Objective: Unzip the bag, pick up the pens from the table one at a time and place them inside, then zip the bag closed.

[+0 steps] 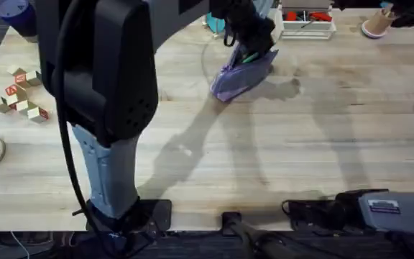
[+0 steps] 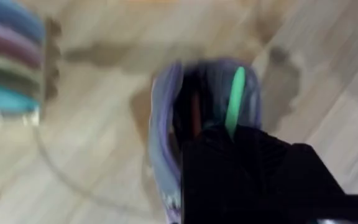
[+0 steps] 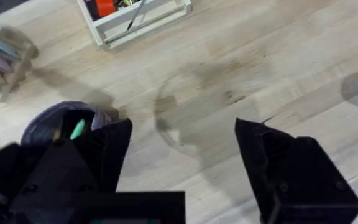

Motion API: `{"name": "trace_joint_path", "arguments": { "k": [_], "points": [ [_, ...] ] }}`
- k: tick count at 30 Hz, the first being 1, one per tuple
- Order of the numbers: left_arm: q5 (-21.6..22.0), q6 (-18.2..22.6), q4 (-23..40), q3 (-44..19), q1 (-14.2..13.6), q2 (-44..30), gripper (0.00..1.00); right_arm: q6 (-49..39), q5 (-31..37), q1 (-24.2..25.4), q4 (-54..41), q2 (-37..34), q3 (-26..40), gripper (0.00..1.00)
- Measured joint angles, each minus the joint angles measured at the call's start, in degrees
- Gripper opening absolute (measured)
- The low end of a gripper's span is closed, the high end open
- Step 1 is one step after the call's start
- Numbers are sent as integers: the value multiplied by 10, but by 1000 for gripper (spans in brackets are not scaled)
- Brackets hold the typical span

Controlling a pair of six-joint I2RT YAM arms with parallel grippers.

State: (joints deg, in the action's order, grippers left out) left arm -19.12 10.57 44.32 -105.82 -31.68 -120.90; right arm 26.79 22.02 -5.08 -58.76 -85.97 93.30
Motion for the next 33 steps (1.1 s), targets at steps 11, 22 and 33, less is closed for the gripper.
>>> {"name": "trace_joint_path", "arguments": {
  "k": [11,22,33],
  "points": [
    [91,2,100,-2,0,0,43,0,0,0,0,0,0,995],
    [105,8,105,-2,0,0,495,0,0,0,-1,0,0,996],
    [109,10,100,-2,-1,0,992,0,0,0,-1,0,0,996]
  ]
}}
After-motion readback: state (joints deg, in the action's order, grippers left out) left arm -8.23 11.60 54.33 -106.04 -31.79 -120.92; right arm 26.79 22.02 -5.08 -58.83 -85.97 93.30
